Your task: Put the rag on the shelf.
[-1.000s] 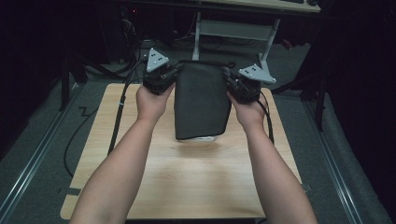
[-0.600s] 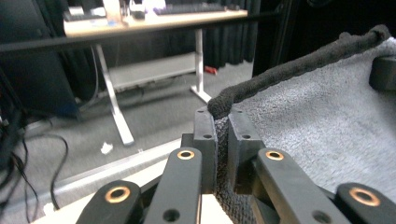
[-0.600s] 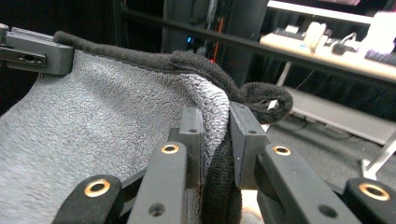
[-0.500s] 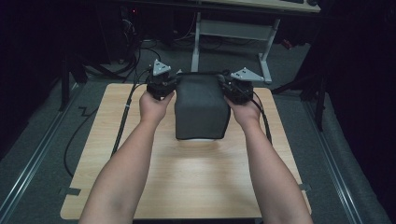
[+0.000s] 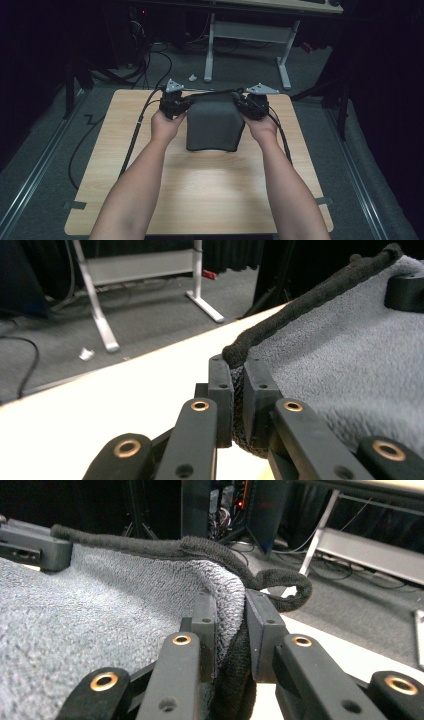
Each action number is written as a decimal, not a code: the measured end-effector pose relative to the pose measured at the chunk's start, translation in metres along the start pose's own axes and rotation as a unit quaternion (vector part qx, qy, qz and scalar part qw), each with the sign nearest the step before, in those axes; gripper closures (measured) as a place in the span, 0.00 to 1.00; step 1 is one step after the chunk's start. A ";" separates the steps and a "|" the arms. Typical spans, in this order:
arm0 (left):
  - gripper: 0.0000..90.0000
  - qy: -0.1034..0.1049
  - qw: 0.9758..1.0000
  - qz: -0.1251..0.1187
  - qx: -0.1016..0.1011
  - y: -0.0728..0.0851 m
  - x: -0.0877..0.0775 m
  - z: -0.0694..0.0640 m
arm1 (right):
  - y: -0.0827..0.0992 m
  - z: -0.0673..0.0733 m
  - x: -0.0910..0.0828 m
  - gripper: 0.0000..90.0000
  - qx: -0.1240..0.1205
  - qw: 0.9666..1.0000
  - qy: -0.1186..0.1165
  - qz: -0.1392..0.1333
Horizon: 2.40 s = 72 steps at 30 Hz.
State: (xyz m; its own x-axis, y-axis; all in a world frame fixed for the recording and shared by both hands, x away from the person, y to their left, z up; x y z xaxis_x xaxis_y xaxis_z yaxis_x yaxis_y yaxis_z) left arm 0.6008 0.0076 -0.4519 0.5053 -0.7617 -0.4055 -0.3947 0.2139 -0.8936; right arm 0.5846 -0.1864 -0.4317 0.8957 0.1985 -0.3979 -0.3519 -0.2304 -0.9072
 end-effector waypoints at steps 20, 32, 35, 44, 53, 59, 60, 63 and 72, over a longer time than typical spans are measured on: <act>0.93 0.028 0.998 0.017 -0.049 0.045 0.009 0.006 | 0.043 0.005 0.016 0.83 0.055 0.995 -0.049 0.061; 0.93 0.022 0.999 0.026 -0.040 0.046 0.002 0.007 | 0.033 -0.009 0.012 0.72 0.058 0.997 -0.016 0.044; 0.93 0.023 0.999 0.026 -0.041 0.047 0.000 0.008 | 0.029 -0.010 0.009 0.72 0.056 0.998 -0.015 0.040; 0.93 0.024 0.999 0.020 -0.044 0.048 -0.003 0.008 | 0.029 -0.012 0.007 0.72 0.047 0.998 -0.008 0.041; 0.81 0.018 0.999 0.027 -0.040 0.048 -0.004 0.005 | 0.027 -0.022 0.001 0.63 0.051 0.998 0.013 0.033; 0.73 0.005 0.999 0.020 -0.046 0.047 -0.013 0.010 | 0.024 -0.027 -0.003 0.61 0.050 0.998 0.023 0.025; 0.73 0.004 0.999 0.019 -0.048 0.048 -0.014 0.011 | 0.024 -0.028 -0.004 0.61 0.048 0.998 0.024 0.025; 0.72 -0.003 0.998 0.018 -0.054 0.049 -0.019 0.015 | 0.024 -0.031 -0.006 0.61 0.047 0.998 0.029 0.024; 0.70 -0.014 0.998 0.010 -0.053 0.049 -0.030 0.019 | 0.033 -0.038 -0.010 0.61 0.047 0.997 0.044 0.033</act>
State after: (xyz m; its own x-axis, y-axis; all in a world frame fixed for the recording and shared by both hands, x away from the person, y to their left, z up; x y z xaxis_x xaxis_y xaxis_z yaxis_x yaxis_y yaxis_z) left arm 0.5804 0.0525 -0.4870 0.5176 -0.7398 -0.4299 -0.4836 0.1616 -0.8603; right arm 0.5747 -0.2322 -0.4526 0.8888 0.1012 -0.4471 -0.4307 -0.1490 -0.8901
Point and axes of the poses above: each handheld gripper's, and its own axes: x roughly forward along the jaws, y roughly out of its underside, z roughly to its left, the point moved 9 cm from there along x, roughly forward along the jaws, and after that the axes turned 12 degrees about y, right-handed, at the moved point
